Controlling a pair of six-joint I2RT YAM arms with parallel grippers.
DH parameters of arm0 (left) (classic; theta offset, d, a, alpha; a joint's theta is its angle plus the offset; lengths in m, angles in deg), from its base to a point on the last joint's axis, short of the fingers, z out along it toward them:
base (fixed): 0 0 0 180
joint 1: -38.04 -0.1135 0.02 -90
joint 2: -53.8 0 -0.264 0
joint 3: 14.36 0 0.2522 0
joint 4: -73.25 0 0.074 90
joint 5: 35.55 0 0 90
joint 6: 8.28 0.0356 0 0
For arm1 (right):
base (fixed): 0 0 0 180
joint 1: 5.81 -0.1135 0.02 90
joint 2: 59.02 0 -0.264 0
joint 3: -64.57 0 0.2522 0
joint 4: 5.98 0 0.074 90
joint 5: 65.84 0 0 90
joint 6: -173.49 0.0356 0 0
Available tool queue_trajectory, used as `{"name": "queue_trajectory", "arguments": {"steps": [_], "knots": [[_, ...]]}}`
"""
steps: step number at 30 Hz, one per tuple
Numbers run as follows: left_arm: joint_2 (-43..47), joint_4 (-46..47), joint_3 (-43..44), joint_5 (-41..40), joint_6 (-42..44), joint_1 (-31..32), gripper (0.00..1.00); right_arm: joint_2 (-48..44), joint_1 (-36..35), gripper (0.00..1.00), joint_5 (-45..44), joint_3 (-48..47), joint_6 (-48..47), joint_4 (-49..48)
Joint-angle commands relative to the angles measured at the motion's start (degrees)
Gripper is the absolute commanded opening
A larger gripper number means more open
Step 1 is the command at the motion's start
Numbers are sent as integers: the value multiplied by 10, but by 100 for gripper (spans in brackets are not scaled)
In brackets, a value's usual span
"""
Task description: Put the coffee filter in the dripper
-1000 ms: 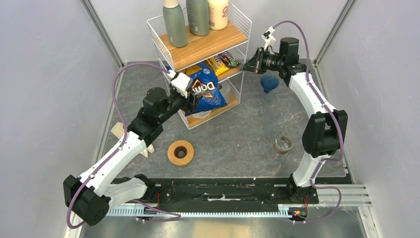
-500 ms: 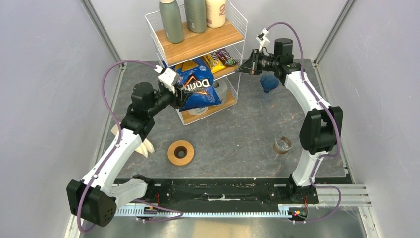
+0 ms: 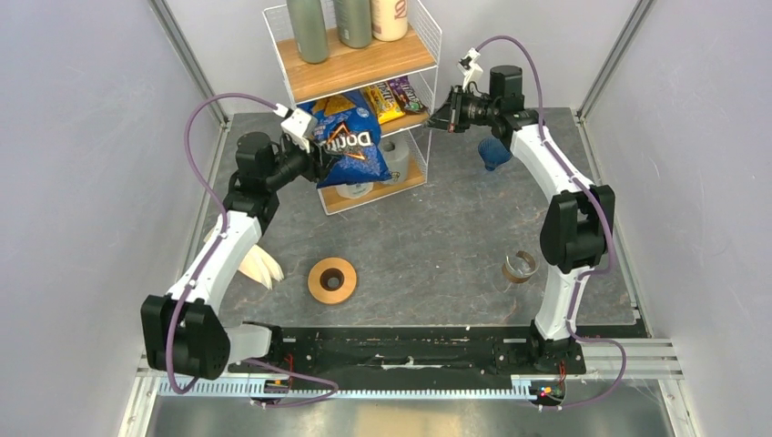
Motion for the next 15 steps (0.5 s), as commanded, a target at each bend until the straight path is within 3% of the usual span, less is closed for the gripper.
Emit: {"name": "queue_trajectory", "arguments": {"steps": [1, 15], "knots": [[-46, 54, 53, 7, 10, -46, 53, 26, -5, 0, -42, -47, 0, -61], [-179, 76, 169, 82, 27, -140, 51, 109, -25, 0, -92, -142, -5, -81]]}}
